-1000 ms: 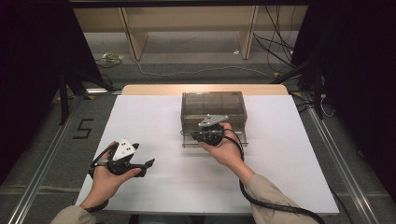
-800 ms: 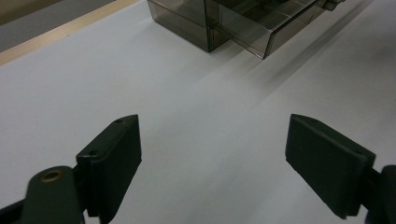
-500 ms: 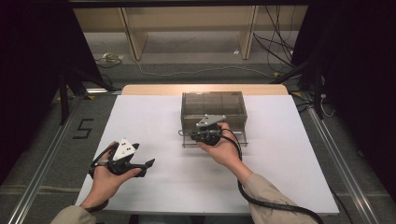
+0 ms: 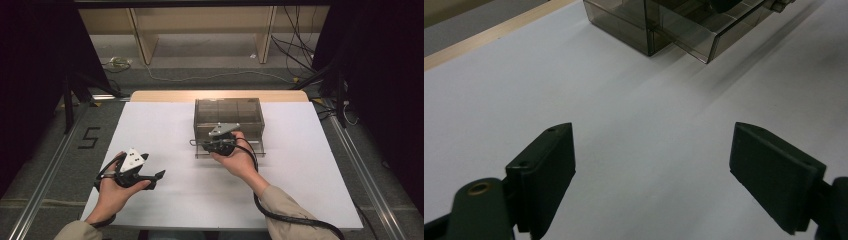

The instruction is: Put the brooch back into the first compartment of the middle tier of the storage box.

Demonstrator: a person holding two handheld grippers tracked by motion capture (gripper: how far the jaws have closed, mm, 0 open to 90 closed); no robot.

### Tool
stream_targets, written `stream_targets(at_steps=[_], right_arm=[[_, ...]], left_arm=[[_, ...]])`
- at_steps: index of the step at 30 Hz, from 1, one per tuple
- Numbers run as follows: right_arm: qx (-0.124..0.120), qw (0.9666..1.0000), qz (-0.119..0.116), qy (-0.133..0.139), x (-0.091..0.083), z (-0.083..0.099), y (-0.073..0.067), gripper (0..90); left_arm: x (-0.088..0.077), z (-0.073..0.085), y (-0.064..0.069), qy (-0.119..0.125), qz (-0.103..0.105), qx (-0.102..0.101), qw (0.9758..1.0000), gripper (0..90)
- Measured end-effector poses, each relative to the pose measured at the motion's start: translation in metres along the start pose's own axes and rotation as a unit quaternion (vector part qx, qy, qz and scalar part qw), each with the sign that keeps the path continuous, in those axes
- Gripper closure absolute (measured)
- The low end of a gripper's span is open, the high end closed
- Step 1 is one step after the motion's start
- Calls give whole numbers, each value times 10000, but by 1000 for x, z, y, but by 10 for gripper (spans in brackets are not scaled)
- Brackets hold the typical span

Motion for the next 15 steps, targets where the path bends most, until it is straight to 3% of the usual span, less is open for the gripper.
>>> stream_targets(at_steps=[4, 10, 15], right_arm=[[8, 10000, 5, 5, 0, 0, 0, 772], [68, 10000, 45, 34, -1, 0, 3, 657], [97, 9998, 131, 122, -11, -1, 8, 604]], left_arm=[[0, 0, 0, 3, -3, -5, 10000, 186], [-1, 0, -1, 1, -8, -1, 10000, 185], [-2, 0, -1, 13, -12, -26, 10000, 185]])
Point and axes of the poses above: each handheld gripper's, and its own axes: x roughly forward along the jaws, z roughly out of its underside, y roughly to its right, the point moved 7 cm from there along x, roughly forward along the jaws, and after that the axes turned 5 degrees about -x, right-handed, at the moved point
